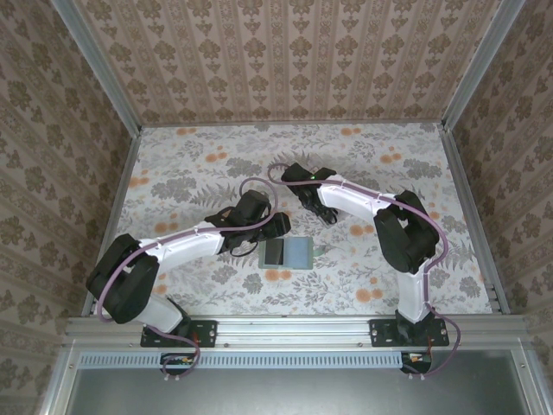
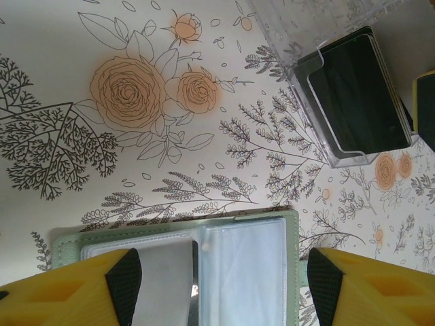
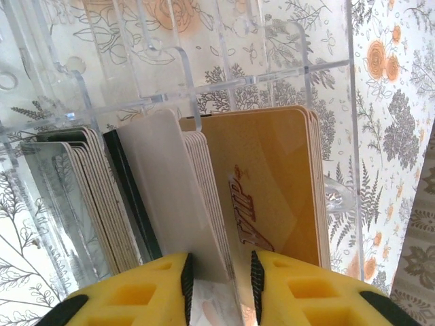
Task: Put the credit cards into the card holder
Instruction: Pick up the credit card from the storage box.
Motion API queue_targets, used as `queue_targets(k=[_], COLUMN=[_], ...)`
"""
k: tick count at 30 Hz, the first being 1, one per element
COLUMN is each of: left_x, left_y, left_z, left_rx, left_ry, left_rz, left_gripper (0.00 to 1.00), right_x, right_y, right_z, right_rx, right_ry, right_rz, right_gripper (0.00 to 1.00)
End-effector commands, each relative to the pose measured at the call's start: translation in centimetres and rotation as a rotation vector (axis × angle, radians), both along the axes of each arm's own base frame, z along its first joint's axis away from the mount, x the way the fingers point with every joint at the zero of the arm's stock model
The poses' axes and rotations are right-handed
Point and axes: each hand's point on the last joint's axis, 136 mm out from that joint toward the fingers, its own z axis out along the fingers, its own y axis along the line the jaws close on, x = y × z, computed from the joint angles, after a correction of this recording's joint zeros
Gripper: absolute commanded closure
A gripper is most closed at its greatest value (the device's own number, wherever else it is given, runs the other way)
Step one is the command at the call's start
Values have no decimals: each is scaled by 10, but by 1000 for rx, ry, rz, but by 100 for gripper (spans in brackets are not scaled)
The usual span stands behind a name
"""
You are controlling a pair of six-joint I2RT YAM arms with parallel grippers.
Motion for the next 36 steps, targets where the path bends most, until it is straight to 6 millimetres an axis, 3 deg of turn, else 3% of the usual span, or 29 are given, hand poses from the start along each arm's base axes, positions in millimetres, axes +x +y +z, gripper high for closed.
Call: queue_targets(k=[1, 19, 36], left_x=[-1, -2, -2], left_y=[-1, 1, 1], left_z=[3, 3, 3], left_rx=[-6, 2, 0], left_ry=[-9, -8, -7], left_rz=[1, 4, 1], left_gripper=[31, 31, 31], right_x=[4, -8, -1], right_y=[-6, -4, -10], right_z=[15, 30, 37], right_rx=[-35, 36, 43], right_ry=[-43, -29, -47], right_rz=[-2, -2, -22], right_gripper=[71, 87, 86])
